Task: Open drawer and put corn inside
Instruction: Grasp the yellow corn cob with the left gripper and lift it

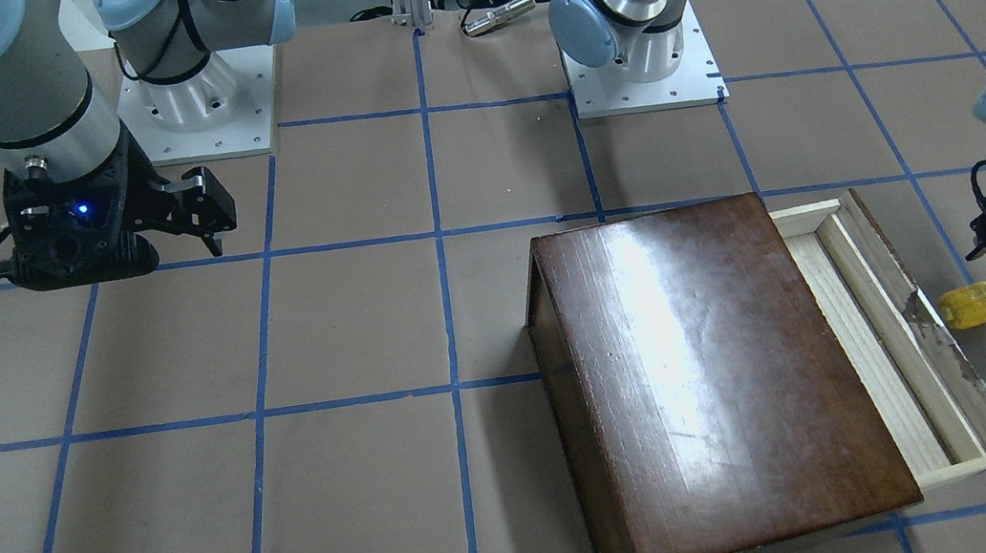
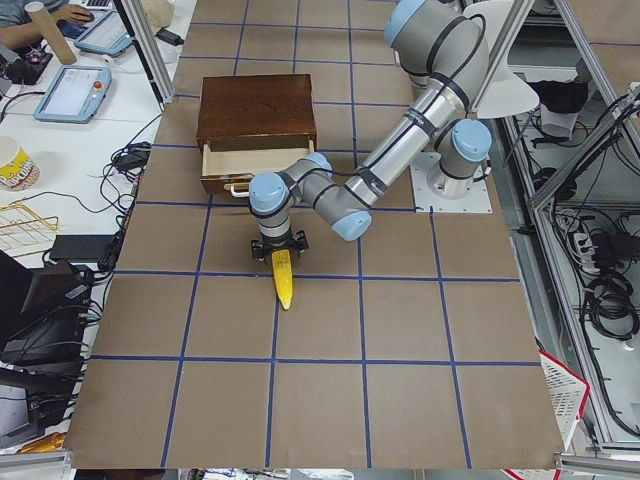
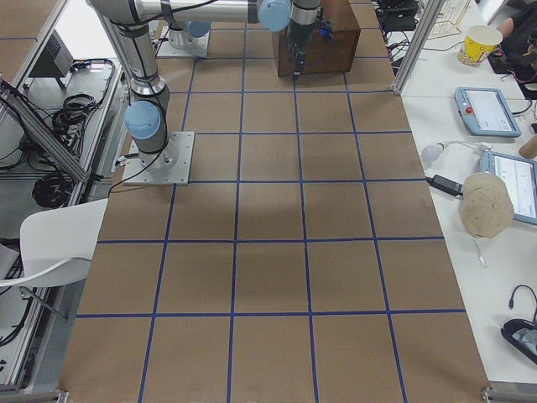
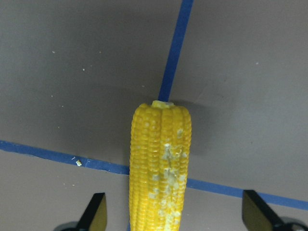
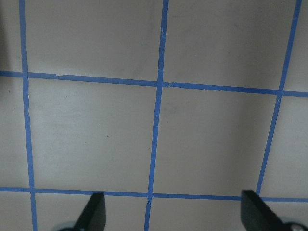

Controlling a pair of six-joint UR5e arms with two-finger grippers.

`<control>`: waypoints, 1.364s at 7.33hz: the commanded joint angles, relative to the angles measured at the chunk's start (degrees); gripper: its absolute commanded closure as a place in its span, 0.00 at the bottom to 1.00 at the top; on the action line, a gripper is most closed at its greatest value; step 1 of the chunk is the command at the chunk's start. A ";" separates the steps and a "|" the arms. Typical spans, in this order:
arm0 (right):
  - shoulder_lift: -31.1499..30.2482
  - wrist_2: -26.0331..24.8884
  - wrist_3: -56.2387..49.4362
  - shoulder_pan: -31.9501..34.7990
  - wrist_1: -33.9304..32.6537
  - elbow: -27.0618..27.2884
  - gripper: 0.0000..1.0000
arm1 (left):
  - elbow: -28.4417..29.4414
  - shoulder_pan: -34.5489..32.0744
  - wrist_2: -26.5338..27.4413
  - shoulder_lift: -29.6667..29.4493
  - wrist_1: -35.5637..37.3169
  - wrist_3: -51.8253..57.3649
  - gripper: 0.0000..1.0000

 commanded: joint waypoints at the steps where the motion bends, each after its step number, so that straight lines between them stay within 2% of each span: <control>1: 0.01 0.00 0.00 0.00 -0.04 0.00 0.00 | -1.23 0.69 -0.14 -0.46 1.53 1.88 0.00; 8: 0.01 -0.08 0.00 0.09 -0.04 0.00 0.00 | -0.97 1.31 -1.10 -3.27 3.20 2.42 0.00; 9: -0.08 -0.09 0.00 0.00 0.04 0.00 0.00 | -1.05 1.31 -2.07 -3.27 3.20 2.51 0.18; 10: -0.08 0.00 0.00 0.00 -0.04 0.00 0.00 | -0.97 1.39 -2.77 -3.27 3.20 2.68 0.66</control>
